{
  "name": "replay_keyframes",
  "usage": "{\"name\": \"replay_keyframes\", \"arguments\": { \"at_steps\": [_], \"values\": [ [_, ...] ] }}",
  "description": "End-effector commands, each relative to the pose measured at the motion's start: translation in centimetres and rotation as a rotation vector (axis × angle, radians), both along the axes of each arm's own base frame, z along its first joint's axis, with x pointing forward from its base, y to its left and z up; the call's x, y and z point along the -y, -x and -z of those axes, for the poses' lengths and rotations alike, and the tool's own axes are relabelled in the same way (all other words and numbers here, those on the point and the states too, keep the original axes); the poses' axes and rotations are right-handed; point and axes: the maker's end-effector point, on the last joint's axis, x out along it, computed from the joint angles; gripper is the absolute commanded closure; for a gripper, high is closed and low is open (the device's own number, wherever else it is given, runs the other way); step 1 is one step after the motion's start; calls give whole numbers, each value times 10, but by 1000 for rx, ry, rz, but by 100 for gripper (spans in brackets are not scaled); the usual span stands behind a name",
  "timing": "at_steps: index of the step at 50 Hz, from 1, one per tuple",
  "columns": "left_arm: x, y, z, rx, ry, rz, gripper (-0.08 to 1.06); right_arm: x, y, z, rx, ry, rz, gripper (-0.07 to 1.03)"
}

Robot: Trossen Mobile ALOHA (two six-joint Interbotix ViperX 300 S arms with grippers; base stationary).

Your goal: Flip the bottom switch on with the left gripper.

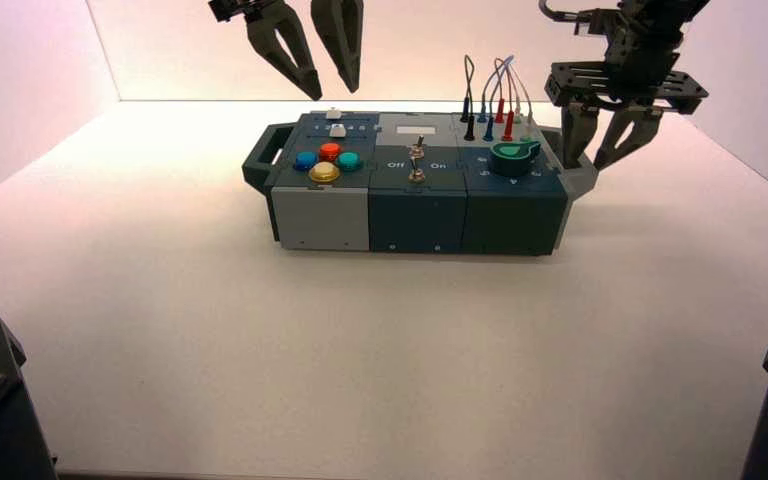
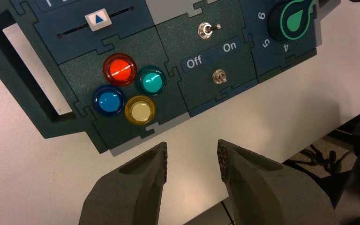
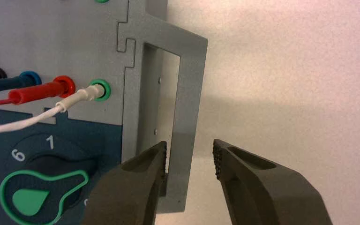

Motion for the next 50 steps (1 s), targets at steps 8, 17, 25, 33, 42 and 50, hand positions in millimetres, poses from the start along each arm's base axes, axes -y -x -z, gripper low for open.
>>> {"name": "replay_keyframes", "arguments": {
  "at_steps": [8, 17, 25, 33, 42, 50],
  "values": [
    [5, -6, -18, 47, 29, 1, 40, -3, -12, -26, 58, -6, -11, 45],
    [6, -7, -18, 48, 30, 1, 40, -7, -14, -40, 72, 0, -42, 45],
    [6, -7, -19, 49, 30, 1, 40, -14, -13, -48, 79, -5, -54, 47],
    [6, -7, -20, 50, 32, 1, 40, -16, -20, -45, 81, -8, -50, 63],
    [7, -8, -22, 54, 35, 1, 40, -17, -34, -38, 84, -4, -52, 74],
    [6, -7, -25, 53, 37, 5, 40, -19, -45, -30, 73, -2, -54, 86]
  ]
}}
